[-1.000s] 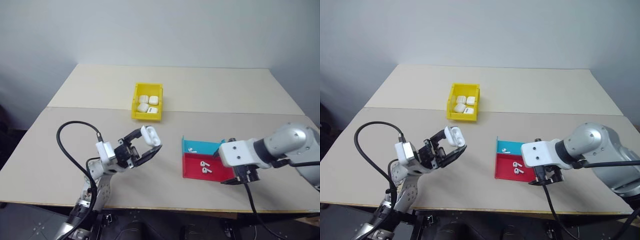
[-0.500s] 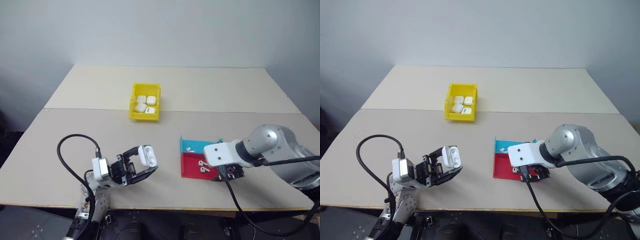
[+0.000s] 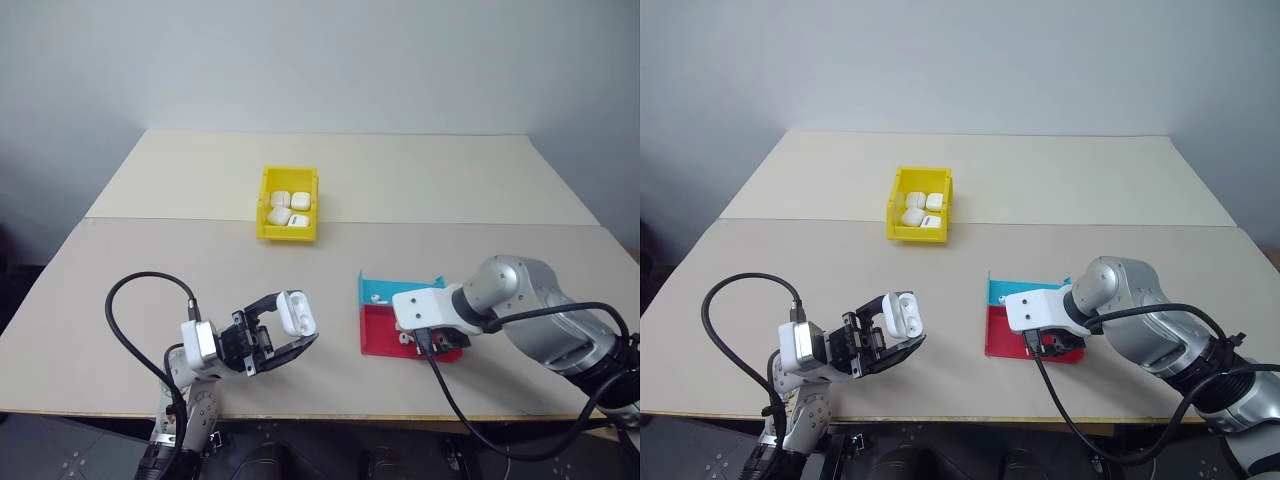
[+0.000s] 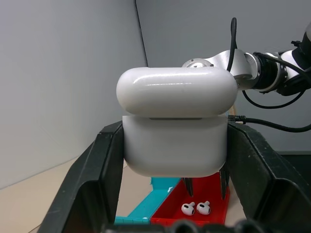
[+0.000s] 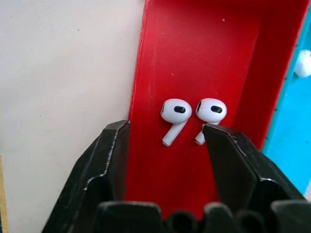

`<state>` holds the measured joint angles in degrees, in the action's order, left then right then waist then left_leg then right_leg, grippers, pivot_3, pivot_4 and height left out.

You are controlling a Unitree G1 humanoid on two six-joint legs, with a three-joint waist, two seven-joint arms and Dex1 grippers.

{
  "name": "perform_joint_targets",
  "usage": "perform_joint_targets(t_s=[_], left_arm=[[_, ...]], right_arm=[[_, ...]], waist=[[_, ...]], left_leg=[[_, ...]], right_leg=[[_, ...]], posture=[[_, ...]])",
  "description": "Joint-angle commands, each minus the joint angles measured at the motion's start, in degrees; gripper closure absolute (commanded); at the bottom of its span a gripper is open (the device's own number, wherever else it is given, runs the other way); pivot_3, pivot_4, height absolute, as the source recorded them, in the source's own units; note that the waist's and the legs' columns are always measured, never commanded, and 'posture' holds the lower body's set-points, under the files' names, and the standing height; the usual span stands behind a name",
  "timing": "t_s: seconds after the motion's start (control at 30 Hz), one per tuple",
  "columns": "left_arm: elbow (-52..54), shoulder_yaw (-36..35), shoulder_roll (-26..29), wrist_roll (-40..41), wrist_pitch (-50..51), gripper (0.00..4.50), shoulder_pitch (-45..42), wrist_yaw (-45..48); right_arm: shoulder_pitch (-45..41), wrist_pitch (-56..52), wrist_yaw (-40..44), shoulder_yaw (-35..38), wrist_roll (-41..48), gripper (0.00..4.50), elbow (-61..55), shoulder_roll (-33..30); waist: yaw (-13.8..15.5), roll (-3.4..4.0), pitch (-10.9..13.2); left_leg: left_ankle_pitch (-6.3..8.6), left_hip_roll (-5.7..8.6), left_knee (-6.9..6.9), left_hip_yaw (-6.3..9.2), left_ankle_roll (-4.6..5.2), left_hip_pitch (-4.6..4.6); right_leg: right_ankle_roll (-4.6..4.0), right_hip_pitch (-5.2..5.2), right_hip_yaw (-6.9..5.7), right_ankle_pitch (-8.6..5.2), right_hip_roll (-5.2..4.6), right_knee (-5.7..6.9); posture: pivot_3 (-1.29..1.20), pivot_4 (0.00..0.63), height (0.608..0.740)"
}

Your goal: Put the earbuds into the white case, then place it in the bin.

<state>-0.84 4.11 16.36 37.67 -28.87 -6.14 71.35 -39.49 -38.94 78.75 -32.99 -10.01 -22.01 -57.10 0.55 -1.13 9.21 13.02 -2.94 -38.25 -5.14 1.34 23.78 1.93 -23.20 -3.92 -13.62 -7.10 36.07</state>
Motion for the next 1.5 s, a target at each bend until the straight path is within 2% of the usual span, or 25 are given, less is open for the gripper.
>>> perform_joint_targets(t_s=[0.03,0.1,0.13,0.17,1.5], left_arm=[[1.9,-0.8,-0.2,-0.6,-0.1,1.71,0.2,-0.1],[1.9,-0.9,-0.3,-0.9,0.1,1.71,0.2,-0.2],[1.9,-1.0,-0.4,-1.0,0.2,1.71,0.2,-0.2],[2.1,-0.9,-0.3,-1.2,0.4,1.71,0.3,-0.4],[1.7,-1.3,-1.2,-4.9,0.2,1.71,0.5,-1.9]], right_arm=[[-0.3,-0.2,0.3,0.5,-0.8,1.69,-1.0,0.4],[-0.4,-0.5,0.3,0.0,-1.1,1.69,-0.3,0.9],[-0.4,-0.7,0.3,-0.1,-1.2,2.07,-0.1,1.1],[-0.3,-0.8,0.1,-0.2,-1.4,2.2,0.0,1.3],[0.1,-1.6,-0.6,-1.6,-4.0,2.2,4.4,4.6]], waist=[[0.0,0.0,0.0],[0.0,0.0,0.0],[0.0,0.0,0.0],[0.0,0.0,0.0],[0.0,0.03,0.0]], left_leg=[[0.0,0.0,0.0,0.0,0.0,0.0],[0.0,0.0,0.0,0.01,0.0,0.0],[0.0,0.0,0.0,0.01,0.0,0.0],[0.0,0.0,0.0,0.0,0.0,0.0],[0.0,0.0,0.0,0.0,0.0,-0.04]], right_leg=[[0.0,0.0,0.0,0.0,0.0,0.0],[0.0,0.0,0.0,0.0,0.0,0.01],[0.0,0.0,0.0,0.0,0.01,0.01],[0.0,0.0,0.0,0.0,0.0,0.01],[0.0,0.05,-0.02,0.0,0.01,0.01]], posture=[[0.0,0.15,0.74],[0.0,0.15,0.74],[0.0,0.15,0.74],[0.0,0.15,0.74],[0.0,0.15,0.74]])
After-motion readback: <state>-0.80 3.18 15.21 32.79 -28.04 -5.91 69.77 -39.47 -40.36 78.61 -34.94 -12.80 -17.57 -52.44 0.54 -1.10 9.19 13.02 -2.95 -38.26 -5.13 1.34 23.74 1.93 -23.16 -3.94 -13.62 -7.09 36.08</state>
